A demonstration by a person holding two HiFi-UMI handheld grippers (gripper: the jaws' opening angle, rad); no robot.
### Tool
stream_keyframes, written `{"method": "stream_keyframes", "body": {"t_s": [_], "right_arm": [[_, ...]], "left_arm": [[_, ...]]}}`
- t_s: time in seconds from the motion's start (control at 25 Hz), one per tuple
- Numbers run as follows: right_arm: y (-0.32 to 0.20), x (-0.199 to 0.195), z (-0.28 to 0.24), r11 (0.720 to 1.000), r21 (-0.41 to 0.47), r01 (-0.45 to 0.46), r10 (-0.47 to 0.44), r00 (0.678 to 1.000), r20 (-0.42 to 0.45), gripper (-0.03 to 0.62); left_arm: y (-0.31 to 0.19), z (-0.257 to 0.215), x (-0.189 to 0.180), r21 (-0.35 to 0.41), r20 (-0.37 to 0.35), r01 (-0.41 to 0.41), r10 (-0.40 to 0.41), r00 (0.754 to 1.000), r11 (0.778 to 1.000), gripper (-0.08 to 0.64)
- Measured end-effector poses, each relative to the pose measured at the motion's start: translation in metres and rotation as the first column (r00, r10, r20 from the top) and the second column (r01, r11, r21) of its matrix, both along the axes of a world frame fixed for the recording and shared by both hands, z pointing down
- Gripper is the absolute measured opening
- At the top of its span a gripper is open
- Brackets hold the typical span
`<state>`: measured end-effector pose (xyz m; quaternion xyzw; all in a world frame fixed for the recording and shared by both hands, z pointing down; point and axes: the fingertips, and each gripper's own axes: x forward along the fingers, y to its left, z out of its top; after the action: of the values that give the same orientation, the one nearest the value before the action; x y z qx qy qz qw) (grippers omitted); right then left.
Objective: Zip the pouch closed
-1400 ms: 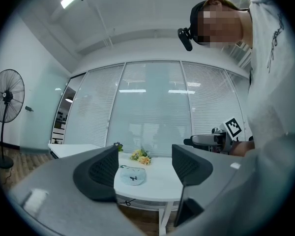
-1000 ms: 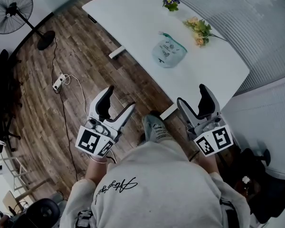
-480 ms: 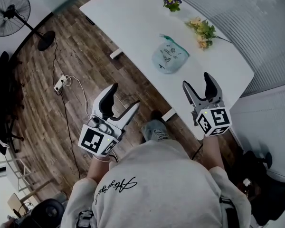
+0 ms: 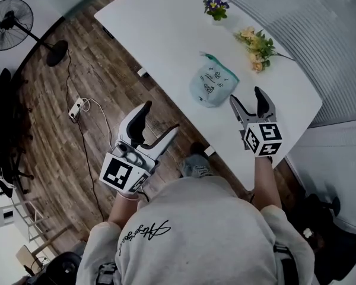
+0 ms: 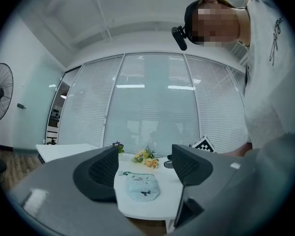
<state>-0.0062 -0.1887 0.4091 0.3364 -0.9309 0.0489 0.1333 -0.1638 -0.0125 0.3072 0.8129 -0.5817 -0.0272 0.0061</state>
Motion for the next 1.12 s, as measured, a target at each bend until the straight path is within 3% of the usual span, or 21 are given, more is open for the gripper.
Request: {"method": "stream_keyframes", "body": {"t_s": [0.6, 0.84, 1.12], "right_arm": [[-0.068, -0.021, 0.069, 0.990, -0.142, -0.023, 0.005, 0.992, -0.125, 0.319], [-0.084, -0.028, 0.099, 0.968, -0.247, -0.041, -0.002, 0.986, -0.169, 0.305], [-0.082, -0.032, 0.113, 0.963, -0.269, -0.035, -0.049, 0.953, -0.299, 0.249]], "left_arm": [[-0.073, 0.010, -0.004, -0.045, -0.039, -0.041, 0.040, 0.998, 0.998, 0.328], [-0.101, 0.016, -0.002, -0.067, -0.037, -0.054, 0.051, 0.998, 0.996, 0.328], [-0.140, 0.014, 0.014, -0.074, -0.012, -0.102, 0.101, 0.995, 0.992, 0.328]]}}
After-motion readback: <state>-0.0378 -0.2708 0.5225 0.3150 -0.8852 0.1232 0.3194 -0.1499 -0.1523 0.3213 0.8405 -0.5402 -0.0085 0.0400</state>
